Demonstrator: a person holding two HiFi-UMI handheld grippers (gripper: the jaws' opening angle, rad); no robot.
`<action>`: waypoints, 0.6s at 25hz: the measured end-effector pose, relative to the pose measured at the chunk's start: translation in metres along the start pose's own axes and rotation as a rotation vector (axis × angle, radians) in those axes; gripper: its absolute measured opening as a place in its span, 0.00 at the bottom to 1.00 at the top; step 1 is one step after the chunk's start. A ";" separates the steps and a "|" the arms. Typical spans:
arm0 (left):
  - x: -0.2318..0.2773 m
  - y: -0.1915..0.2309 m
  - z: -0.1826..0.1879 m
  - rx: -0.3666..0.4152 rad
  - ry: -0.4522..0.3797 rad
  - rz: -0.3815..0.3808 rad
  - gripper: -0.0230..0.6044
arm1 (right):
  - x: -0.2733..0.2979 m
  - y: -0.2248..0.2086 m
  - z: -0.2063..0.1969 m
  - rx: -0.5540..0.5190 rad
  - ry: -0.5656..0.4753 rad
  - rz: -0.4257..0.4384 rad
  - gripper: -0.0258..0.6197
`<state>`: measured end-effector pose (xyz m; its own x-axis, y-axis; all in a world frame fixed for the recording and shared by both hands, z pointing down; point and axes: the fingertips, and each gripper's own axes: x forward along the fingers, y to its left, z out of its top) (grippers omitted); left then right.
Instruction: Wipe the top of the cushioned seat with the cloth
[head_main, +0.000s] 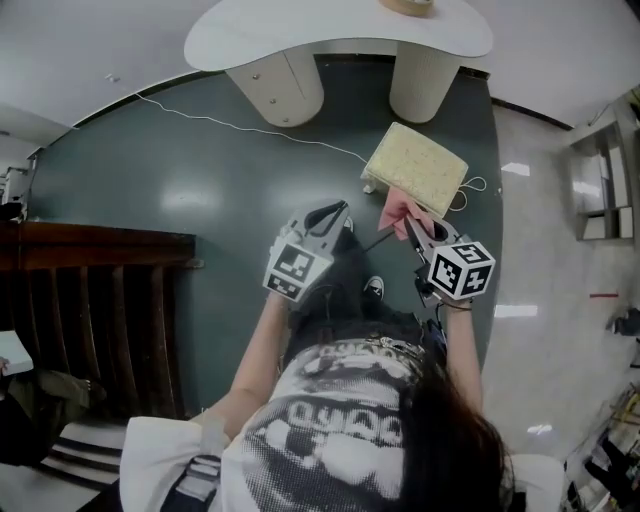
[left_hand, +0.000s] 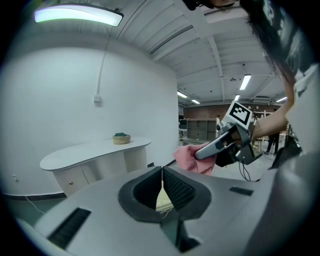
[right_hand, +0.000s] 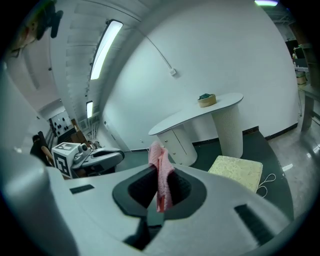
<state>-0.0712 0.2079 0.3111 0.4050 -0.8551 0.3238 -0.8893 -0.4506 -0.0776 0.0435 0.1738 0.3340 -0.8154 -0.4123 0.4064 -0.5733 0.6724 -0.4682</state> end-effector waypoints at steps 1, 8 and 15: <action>-0.003 -0.006 -0.001 -0.003 0.001 0.005 0.05 | -0.003 0.002 -0.002 -0.004 -0.001 0.006 0.06; -0.020 -0.042 0.006 -0.009 -0.014 0.020 0.05 | -0.016 0.012 -0.008 -0.032 -0.011 0.060 0.05; -0.040 -0.054 0.017 -0.006 -0.026 0.074 0.05 | -0.019 0.032 -0.011 -0.111 0.023 0.117 0.05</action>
<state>-0.0359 0.2618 0.2868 0.3437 -0.8924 0.2925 -0.9182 -0.3846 -0.0946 0.0415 0.2100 0.3198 -0.8732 -0.3141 0.3727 -0.4613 0.7795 -0.4238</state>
